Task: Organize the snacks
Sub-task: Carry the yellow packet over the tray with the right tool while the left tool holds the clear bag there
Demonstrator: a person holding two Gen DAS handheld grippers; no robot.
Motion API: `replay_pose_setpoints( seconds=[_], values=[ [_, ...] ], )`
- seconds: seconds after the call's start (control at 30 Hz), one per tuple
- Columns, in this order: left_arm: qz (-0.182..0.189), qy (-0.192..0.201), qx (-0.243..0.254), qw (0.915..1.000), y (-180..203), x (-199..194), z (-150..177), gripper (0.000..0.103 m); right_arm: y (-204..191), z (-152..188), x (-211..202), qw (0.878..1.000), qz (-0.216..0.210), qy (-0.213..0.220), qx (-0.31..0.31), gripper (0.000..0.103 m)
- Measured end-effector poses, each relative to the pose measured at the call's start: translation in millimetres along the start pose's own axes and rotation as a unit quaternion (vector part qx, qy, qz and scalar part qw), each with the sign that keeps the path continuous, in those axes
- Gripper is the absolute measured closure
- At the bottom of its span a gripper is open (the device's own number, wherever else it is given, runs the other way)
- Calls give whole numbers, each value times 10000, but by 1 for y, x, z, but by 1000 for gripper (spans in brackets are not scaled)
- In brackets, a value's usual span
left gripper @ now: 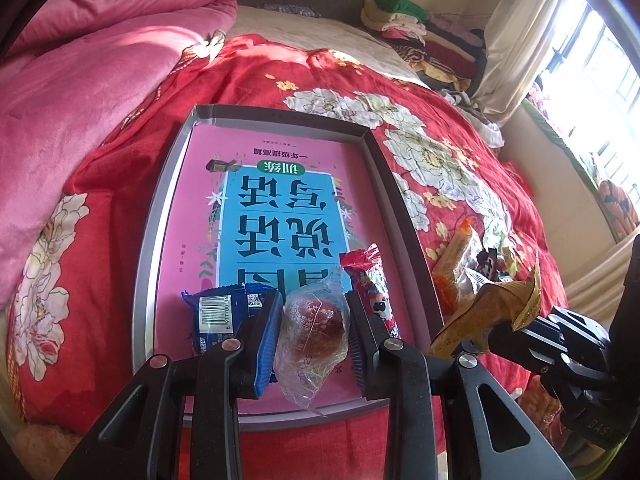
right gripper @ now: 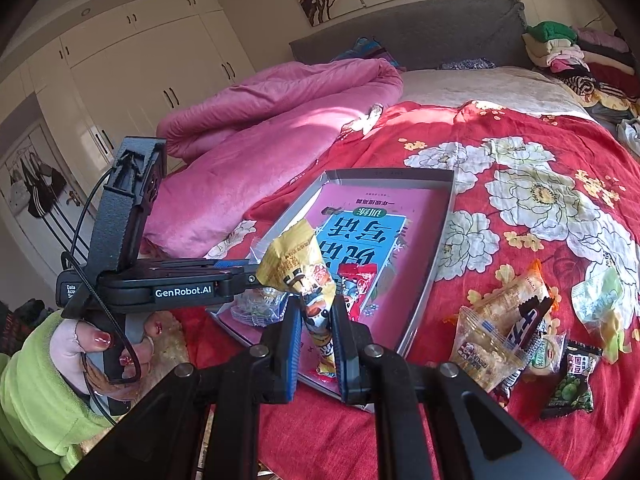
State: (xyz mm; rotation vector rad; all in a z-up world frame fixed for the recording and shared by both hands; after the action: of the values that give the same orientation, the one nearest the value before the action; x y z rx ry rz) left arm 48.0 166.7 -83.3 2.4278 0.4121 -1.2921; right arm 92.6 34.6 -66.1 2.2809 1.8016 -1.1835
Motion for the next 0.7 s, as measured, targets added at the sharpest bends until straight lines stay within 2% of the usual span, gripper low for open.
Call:
replay_pose_setpoints(
  seconds=[0.7],
  values=[
    [132,-138,62,9998,5,14,7,70,6,11,17,9996,-12,-258,101,88]
  ],
)
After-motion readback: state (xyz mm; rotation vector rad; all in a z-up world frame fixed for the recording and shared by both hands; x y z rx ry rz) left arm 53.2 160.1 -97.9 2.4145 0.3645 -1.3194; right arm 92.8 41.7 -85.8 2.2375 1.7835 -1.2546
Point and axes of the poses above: each gripper's, at about its wrist camera, not at the fingertips, and x roughly the way its jaws point, y to its right, z to its underside, the point moved 7 cm from there along x, roughly the way its jaws point, and after that the axes turned 7 degrees about -z, right-handed, at the moved point
